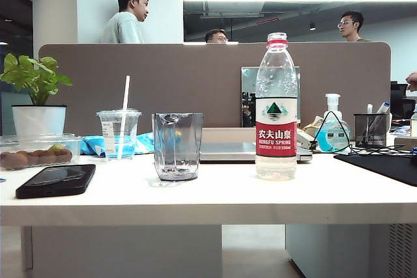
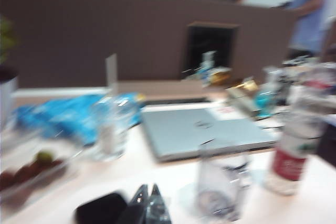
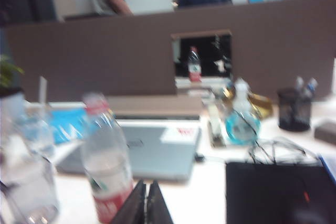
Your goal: Pick up the mineral water bottle on the table and pour water into the mug until it's half full.
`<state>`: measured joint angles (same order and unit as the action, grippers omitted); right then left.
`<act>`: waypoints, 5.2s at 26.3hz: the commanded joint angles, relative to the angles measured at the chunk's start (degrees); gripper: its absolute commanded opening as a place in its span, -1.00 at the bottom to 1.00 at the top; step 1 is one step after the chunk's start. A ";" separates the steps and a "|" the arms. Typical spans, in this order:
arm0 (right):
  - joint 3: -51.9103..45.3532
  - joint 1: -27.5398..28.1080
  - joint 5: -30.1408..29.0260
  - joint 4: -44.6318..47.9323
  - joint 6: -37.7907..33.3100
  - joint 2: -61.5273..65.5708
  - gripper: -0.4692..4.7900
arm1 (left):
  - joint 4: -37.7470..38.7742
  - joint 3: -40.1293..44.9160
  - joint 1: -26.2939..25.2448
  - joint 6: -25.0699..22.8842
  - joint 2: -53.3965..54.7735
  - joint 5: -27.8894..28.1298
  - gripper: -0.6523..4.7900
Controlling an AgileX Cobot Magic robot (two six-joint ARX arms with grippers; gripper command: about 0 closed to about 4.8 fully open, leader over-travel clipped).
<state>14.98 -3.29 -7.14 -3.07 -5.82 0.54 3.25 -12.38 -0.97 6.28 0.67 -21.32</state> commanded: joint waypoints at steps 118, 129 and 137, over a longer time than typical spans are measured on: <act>27.76 -15.26 -2.91 73.55 6.58 114.33 0.10 | -0.50 -8.09 29.31 -3.74 30.34 14.67 -0.77; 36.37 -15.26 -2.80 46.45 25.51 106.51 0.10 | -0.48 -8.09 29.31 -3.74 30.34 14.67 -0.77; 45.46 -15.39 6.45 30.73 46.64 100.61 0.10 | -0.46 -8.09 29.31 -3.74 30.34 14.67 -0.77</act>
<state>58.74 -18.59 -2.55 28.27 34.81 101.78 3.27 -20.18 28.29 2.42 31.09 -6.44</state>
